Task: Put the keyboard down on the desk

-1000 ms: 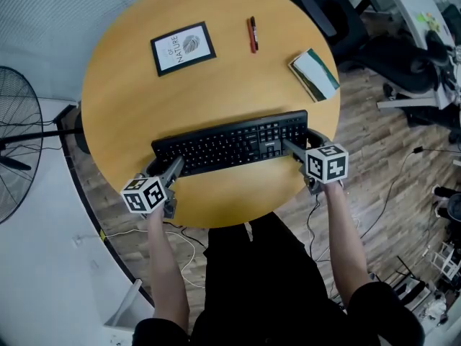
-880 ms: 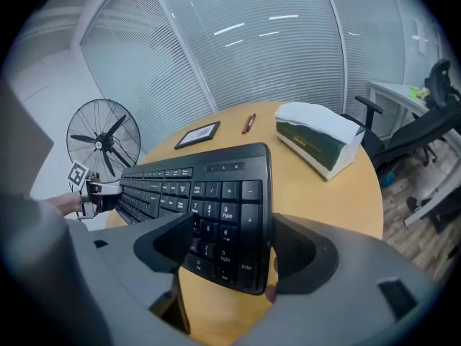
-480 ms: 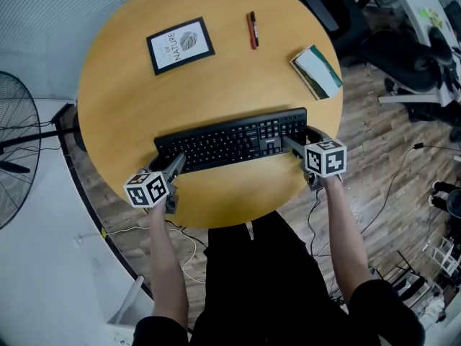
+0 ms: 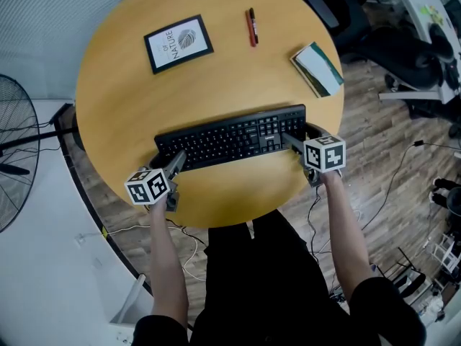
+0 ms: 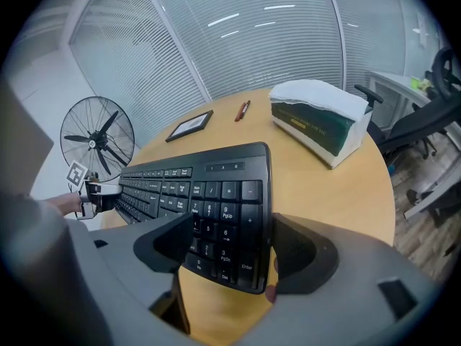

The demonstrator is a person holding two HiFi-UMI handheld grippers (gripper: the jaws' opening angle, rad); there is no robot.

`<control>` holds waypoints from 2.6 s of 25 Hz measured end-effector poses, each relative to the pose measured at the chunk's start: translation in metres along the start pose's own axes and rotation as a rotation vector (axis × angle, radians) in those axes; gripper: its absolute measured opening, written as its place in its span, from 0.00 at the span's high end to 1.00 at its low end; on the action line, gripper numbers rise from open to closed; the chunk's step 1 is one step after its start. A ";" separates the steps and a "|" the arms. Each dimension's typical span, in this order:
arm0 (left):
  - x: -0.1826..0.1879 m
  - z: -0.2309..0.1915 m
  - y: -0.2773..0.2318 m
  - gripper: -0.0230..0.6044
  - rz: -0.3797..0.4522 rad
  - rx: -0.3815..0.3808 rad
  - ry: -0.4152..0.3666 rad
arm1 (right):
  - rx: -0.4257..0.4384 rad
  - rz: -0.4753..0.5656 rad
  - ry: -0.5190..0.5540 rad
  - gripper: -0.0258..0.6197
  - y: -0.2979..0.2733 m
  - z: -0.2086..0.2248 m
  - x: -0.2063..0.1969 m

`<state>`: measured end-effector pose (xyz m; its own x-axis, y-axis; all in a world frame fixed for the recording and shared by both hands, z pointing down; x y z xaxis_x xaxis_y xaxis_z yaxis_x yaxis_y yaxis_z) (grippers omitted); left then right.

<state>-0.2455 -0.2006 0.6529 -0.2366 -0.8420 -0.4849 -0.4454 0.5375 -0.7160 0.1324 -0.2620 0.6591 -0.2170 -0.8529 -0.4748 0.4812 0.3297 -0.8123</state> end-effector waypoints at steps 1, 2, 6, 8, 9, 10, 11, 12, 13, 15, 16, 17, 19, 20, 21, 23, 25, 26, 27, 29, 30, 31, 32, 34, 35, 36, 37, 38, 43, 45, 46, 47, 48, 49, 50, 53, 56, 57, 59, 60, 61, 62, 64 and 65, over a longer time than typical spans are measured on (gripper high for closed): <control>-0.001 -0.001 0.000 0.50 -0.003 0.001 0.002 | 0.000 -0.002 -0.001 0.42 -0.001 0.000 -0.001; -0.002 -0.002 -0.001 0.50 -0.006 0.001 0.004 | -0.001 -0.004 -0.003 0.42 -0.002 -0.001 -0.002; -0.003 -0.003 -0.002 0.50 -0.013 0.008 0.007 | -0.005 -0.019 -0.016 0.41 -0.005 0.000 -0.005; -0.003 -0.003 -0.003 0.50 -0.013 0.013 0.004 | -0.014 -0.021 -0.018 0.41 -0.007 0.002 -0.005; -0.003 -0.004 -0.003 0.50 -0.013 0.015 0.005 | -0.021 -0.021 -0.018 0.42 -0.008 0.002 -0.005; -0.003 -0.004 -0.003 0.50 -0.012 0.017 0.007 | -0.028 -0.020 -0.018 0.42 -0.010 0.002 -0.006; -0.003 -0.004 -0.003 0.50 -0.010 0.019 0.009 | -0.033 -0.019 -0.018 0.42 -0.011 0.002 -0.006; -0.003 -0.004 -0.003 0.50 -0.009 0.019 0.012 | -0.037 -0.017 -0.018 0.42 -0.011 0.003 -0.006; -0.003 -0.004 -0.002 0.50 -0.007 0.020 0.014 | -0.039 -0.017 -0.019 0.42 -0.012 0.003 -0.006; -0.003 -0.003 -0.002 0.50 -0.004 0.021 0.017 | -0.041 -0.019 -0.023 0.42 -0.013 0.004 -0.007; -0.003 -0.003 -0.002 0.50 -0.002 0.023 0.017 | -0.042 -0.019 -0.026 0.42 -0.013 0.004 -0.008; -0.003 -0.002 -0.003 0.50 -0.001 0.025 0.017 | -0.043 -0.019 -0.029 0.42 -0.013 0.005 -0.009; -0.003 -0.002 -0.003 0.50 0.000 0.032 0.017 | -0.045 -0.017 -0.031 0.42 -0.013 0.005 -0.009; -0.004 -0.002 -0.003 0.50 0.000 0.035 0.017 | -0.047 -0.017 -0.031 0.42 -0.013 0.005 -0.010; -0.004 -0.002 -0.003 0.50 0.000 0.038 0.018 | -0.051 -0.019 -0.031 0.42 -0.013 0.006 -0.010; -0.004 -0.002 -0.003 0.50 -0.004 0.046 0.019 | -0.056 -0.022 -0.032 0.42 -0.013 0.006 -0.011; -0.004 -0.003 -0.003 0.50 -0.011 0.056 0.022 | -0.059 -0.024 -0.032 0.42 -0.013 0.006 -0.010; -0.004 -0.003 -0.003 0.50 -0.013 0.060 0.023 | -0.060 -0.025 -0.032 0.42 -0.012 0.005 -0.010; -0.004 -0.003 -0.002 0.50 -0.015 0.066 0.023 | -0.061 -0.025 -0.032 0.42 -0.012 0.005 -0.010; -0.005 -0.004 -0.002 0.49 -0.017 0.077 0.025 | -0.063 -0.026 -0.030 0.42 -0.012 0.004 -0.009; -0.005 -0.004 -0.002 0.49 -0.017 0.083 0.026 | -0.065 -0.028 -0.030 0.42 -0.012 0.005 -0.010; -0.006 -0.004 -0.002 0.49 -0.017 0.089 0.028 | -0.067 -0.030 -0.031 0.42 -0.013 0.006 -0.010; -0.006 -0.004 -0.002 0.49 -0.016 0.095 0.030 | -0.069 -0.030 -0.032 0.42 -0.013 0.006 -0.011; -0.007 -0.004 -0.002 0.49 -0.012 0.106 0.031 | -0.074 -0.029 -0.033 0.42 -0.013 0.006 -0.011; -0.007 -0.004 -0.002 0.49 -0.009 0.111 0.031 | -0.076 -0.028 -0.033 0.42 -0.012 0.005 -0.011; -0.008 -0.004 -0.002 0.49 -0.007 0.116 0.031 | -0.077 -0.025 -0.033 0.42 -0.012 0.005 -0.010; -0.008 -0.004 -0.001 0.49 -0.005 0.121 0.032 | -0.077 -0.024 -0.033 0.42 -0.012 0.004 -0.010; -0.008 -0.004 -0.001 0.49 -0.003 0.123 0.032 | -0.079 -0.023 -0.032 0.42 -0.012 0.004 -0.010; -0.009 -0.004 0.001 0.49 0.000 0.131 0.038 | -0.086 -0.023 -0.029 0.42 -0.011 0.003 -0.009; -0.011 -0.003 0.002 0.49 0.002 0.133 0.041 | -0.090 -0.024 -0.028 0.42 -0.011 0.004 -0.009; -0.011 -0.003 0.002 0.49 0.003 0.135 0.043 | -0.092 -0.026 -0.027 0.42 -0.011 0.005 -0.009; -0.012 -0.003 0.003 0.49 0.005 0.138 0.044 | -0.093 -0.026 -0.026 0.42 -0.011 0.004 -0.009; -0.012 -0.003 0.003 0.49 0.007 0.143 0.044 | -0.092 -0.025 -0.027 0.42 -0.011 0.004 -0.009; -0.013 -0.003 0.003 0.49 0.008 0.150 0.044 | -0.090 -0.022 -0.028 0.42 -0.012 0.003 -0.009; -0.013 -0.004 0.003 0.49 0.010 0.158 0.045 | -0.089 -0.020 -0.028 0.42 -0.012 0.003 -0.009; -0.014 -0.005 0.002 0.48 0.010 0.177 0.046 | -0.094 -0.022 -0.026 0.43 -0.011 0.003 -0.009; -0.015 -0.005 0.001 0.48 0.011 0.191 0.042 | -0.090 -0.018 -0.022 0.43 -0.011 0.004 -0.009; -0.016 -0.005 0.001 0.48 0.011 0.199 0.039 | -0.089 -0.017 -0.022 0.43 -0.011 0.004 -0.009; -0.016 -0.005 0.001 0.48 0.012 0.228 0.020 | -0.092 -0.018 -0.023 0.43 -0.012 0.004 -0.009; -0.015 -0.004 0.003 0.48 0.013 0.246 0.004 | -0.095 -0.018 -0.022 0.43 -0.011 0.003 -0.009; -0.014 -0.004 0.004 0.48 0.015 0.261 -0.010 | -0.096 -0.017 -0.022 0.43 -0.011 0.003 -0.008; -0.014 -0.003 0.004 0.48 0.015 0.270 -0.017 | -0.095 -0.014 -0.023 0.43 -0.010 0.002 -0.008; -0.014 -0.003 0.004 0.48 0.012 0.267 -0.017 | -0.093 -0.011 -0.024 0.43 -0.010 0.003 -0.008; -0.014 -0.003 0.004 0.48 0.010 0.265 -0.017 | -0.091 -0.012 -0.025 0.43 -0.010 0.003 -0.009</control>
<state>-0.2464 -0.1872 0.6584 -0.2245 -0.8368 -0.4994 -0.2013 0.5412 -0.8164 0.1317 -0.2592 0.6727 -0.1999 -0.8665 -0.4574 0.3995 0.3542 -0.8456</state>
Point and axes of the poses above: the fingertips, and each gripper's own axes: y backward along the fingers, z to its right, x out of its top, the point moved 2 cm from there along y, backward along the fingers, and after that the axes turned 2 degrees about y, right-handed, at the moved point
